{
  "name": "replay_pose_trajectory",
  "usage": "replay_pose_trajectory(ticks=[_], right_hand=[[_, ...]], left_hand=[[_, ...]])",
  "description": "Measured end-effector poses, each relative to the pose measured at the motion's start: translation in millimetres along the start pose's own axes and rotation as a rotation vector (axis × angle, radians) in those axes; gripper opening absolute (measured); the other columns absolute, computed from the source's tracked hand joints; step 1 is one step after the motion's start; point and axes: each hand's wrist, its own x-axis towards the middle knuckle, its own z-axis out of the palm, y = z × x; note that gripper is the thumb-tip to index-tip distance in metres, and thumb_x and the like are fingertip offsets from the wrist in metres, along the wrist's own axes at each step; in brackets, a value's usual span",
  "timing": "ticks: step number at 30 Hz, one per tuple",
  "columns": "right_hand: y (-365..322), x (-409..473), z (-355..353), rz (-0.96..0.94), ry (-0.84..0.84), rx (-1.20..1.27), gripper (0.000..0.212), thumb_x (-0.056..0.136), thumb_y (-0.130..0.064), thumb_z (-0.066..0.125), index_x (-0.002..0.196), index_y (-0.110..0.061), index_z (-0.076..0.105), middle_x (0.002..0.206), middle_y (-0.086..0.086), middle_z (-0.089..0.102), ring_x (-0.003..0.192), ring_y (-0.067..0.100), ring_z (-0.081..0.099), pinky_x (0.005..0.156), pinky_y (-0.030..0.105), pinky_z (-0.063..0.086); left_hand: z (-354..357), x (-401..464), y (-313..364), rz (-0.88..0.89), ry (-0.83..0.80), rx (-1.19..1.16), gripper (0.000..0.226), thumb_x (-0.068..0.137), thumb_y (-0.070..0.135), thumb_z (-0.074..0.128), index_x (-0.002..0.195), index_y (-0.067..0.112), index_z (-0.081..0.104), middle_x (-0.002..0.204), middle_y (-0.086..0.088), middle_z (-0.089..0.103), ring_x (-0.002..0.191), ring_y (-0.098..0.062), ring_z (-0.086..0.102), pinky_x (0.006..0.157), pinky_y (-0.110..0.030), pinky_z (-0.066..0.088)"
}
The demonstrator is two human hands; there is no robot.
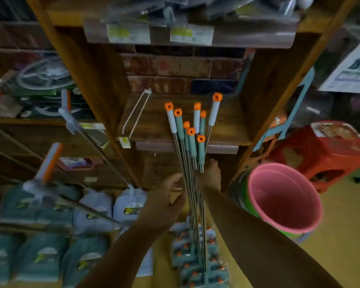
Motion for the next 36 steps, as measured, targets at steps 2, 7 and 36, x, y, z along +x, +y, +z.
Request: replay_pose_trajectory(ticks=[2, 7, 36], right_hand=[[4, 17, 11, 0.024, 0.024, -0.045, 0.06, 0.073, -0.038, 0.068, 0.125, -0.02, 0.042, 0.122, 0.008, 0.056, 0.112, 0.029, 0.055, 0.095, 0.045, 0.049], [40, 58, 43, 0.093, 0.001, -0.157, 0.063, 0.067, -0.04, 0.076, 0.116, -0.021, 0.042, 0.117, 0.007, 0.054, 0.109, 0.029, 0.055, 0.089, 0.044, 0.049], [110, -198, -88, 0.022, -0.183, 0.004, 0.005, 0.088, -0.018, 0.066, 0.093, -0.016, 0.065, 0.072, -0.009, 0.065, 0.066, 0.002, 0.061, 0.059, 0.025, 0.044]], left_hand=[[11, 27, -11, -0.005, -0.019, -0.016, 0.055, 0.095, 0.035, 0.06, 0.147, 0.027, 0.044, 0.144, 0.009, 0.058, 0.135, -0.01, 0.053, 0.112, -0.044, 0.048], [38, 85, -48, -0.079, -0.038, -0.061, 0.052, 0.094, 0.038, 0.059, 0.143, 0.027, 0.048, 0.141, 0.006, 0.061, 0.133, -0.011, 0.056, 0.112, -0.047, 0.048], [60, -155, -48, -0.393, -0.184, -0.189, 0.039, 0.097, 0.007, 0.062, 0.135, 0.007, 0.056, 0.127, -0.011, 0.065, 0.121, -0.026, 0.062, 0.082, -0.014, 0.045]])
